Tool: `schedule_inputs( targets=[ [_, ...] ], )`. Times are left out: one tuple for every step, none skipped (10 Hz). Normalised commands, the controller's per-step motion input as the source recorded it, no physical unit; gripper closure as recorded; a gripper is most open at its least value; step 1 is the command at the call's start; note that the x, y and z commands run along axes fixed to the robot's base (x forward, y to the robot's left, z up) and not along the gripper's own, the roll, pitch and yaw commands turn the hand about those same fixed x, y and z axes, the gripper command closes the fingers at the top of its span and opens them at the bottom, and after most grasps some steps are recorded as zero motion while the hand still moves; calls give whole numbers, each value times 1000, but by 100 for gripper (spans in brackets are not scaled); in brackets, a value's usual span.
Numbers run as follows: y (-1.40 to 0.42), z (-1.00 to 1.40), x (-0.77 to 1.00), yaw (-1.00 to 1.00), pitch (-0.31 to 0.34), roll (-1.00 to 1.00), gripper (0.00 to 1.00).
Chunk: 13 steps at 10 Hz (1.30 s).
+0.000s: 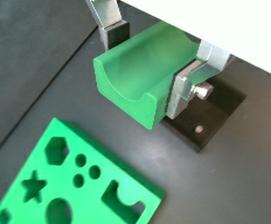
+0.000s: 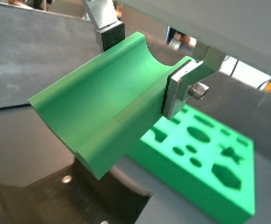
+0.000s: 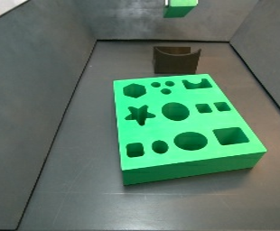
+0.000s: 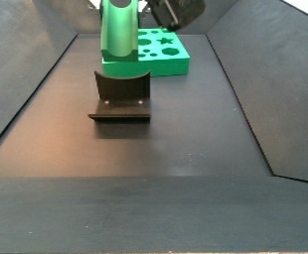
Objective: Pick up the arch object. Move up. Place the arch object on the fixture. Regrasp the arch object. Move to above the board. Insert the arch object.
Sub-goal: Place the arch object on the fixture.
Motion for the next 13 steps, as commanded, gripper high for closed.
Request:
schedule_inputs(
  targets=[
    [44,-14,72,-87,44,-407,100],
    [24,-2,61,-79,31,-238,100],
    [130,-1000,124,45,286,-1000,100],
    [141,-1000,132,2,300,-1000,100],
    [140,-1000,142,-44,324,-992,100],
    [137,-1000,154,-128,300,-784,100],
    [140,-1000,158,-182,252,-614,100],
    [143,-1000,166,-222,197,-442,100],
    [137,-1000,177,-240,149,-287,100],
    [134,-985,189,-243,72,-198,100],
    [116,-770,150,-232,30,-177,100],
    [85,-491,121,-196,-10,-165,100],
    [74,-383,104,-175,-25,-158,100]
  ],
)
